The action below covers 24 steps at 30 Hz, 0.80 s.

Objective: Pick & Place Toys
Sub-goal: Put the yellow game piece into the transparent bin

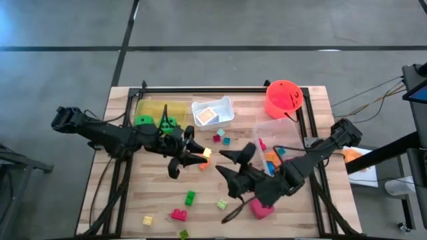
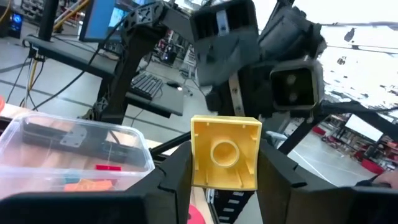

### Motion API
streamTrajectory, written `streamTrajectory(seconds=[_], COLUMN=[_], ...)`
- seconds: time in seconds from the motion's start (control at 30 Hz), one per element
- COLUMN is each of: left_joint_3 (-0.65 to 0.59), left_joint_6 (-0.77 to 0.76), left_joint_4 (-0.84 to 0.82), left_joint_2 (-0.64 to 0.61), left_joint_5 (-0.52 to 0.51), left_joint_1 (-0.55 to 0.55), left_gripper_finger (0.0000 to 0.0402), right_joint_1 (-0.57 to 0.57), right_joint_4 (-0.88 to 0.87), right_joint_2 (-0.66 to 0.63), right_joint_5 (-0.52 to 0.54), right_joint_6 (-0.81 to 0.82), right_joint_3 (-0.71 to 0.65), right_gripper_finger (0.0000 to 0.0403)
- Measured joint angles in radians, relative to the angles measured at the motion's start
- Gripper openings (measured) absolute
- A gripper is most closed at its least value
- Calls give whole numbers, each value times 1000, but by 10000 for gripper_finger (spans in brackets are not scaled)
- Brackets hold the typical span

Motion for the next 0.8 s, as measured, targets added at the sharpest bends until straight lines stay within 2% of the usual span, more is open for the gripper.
streamTrajectory(seconds=[0.17,0.8], left_joint_3=[6,6], left_joint_6=[0,-4], left_joint_4=[1,67], left_joint_2=[7,15], left_joint_5=[14,40], left_joint_1=[0,34], left_gripper_finger=[118,118], right_joint_1=[-43,-113], right_joint_4=[57,176], right_joint_2=[0,6], right_joint_5=[-122,-202], right_joint_6=[-47,-119], right_joint_3=[0,-1], right_gripper_finger=[290,290])
